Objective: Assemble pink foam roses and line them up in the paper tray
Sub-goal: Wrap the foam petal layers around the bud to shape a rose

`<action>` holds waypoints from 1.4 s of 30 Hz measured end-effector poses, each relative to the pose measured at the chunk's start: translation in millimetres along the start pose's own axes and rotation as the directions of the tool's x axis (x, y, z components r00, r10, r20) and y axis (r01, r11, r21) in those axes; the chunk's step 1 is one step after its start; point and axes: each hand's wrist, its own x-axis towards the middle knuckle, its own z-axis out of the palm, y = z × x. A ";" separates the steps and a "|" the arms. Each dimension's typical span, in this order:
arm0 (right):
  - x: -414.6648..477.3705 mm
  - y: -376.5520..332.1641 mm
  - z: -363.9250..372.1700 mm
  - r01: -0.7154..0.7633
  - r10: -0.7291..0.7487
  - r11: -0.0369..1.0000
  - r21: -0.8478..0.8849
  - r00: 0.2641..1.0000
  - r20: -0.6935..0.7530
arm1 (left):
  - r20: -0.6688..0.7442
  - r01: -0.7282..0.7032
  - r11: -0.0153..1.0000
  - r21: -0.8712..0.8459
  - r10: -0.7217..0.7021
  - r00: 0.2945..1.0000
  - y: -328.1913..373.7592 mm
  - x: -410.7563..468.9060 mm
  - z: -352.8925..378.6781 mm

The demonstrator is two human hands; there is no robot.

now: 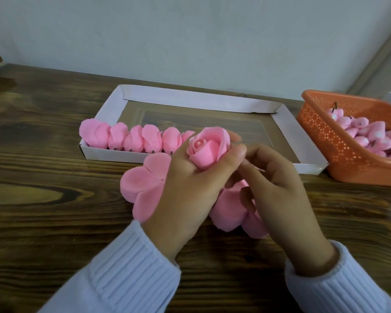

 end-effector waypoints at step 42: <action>-5.4 7.2 13.3 -0.305 0.078 0.764 0.569 0.918 0.388 | -0.028 0.279 0.960 -0.023 -0.280 0.960 12.6 -4.0 9.0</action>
